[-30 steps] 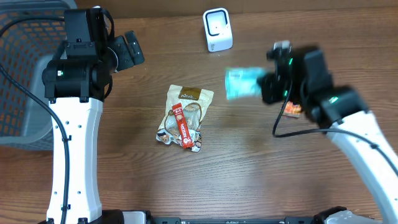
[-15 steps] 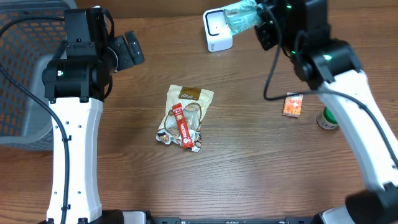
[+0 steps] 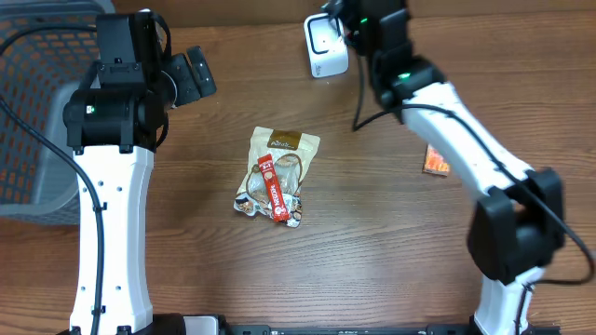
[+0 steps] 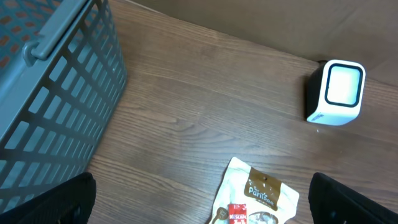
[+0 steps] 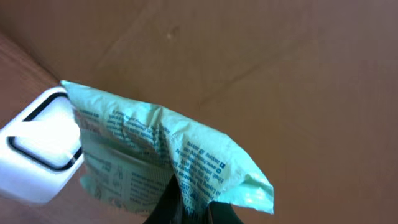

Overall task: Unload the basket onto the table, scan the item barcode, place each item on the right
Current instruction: 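Lift the teal wipes pack and hold it in front of the scanner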

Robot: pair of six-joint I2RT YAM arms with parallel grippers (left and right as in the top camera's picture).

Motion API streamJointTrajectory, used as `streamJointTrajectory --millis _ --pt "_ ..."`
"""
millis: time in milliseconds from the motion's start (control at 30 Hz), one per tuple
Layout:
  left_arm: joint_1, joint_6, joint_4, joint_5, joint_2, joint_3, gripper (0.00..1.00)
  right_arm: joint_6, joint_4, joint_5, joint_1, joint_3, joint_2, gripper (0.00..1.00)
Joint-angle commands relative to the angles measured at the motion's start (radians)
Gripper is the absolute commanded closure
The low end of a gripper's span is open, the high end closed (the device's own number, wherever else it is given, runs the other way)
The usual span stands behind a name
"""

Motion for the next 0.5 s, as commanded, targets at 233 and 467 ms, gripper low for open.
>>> streamJointTrajectory --millis 233,467 --pt "0.000 0.019 0.003 -0.002 -0.015 0.016 0.00 -0.330 0.421 0.271 0.040 0.016 0.223 0.97" --pt "0.000 0.019 0.003 -0.002 -0.015 0.016 0.00 -0.357 0.645 0.308 0.057 0.015 0.314 0.97"
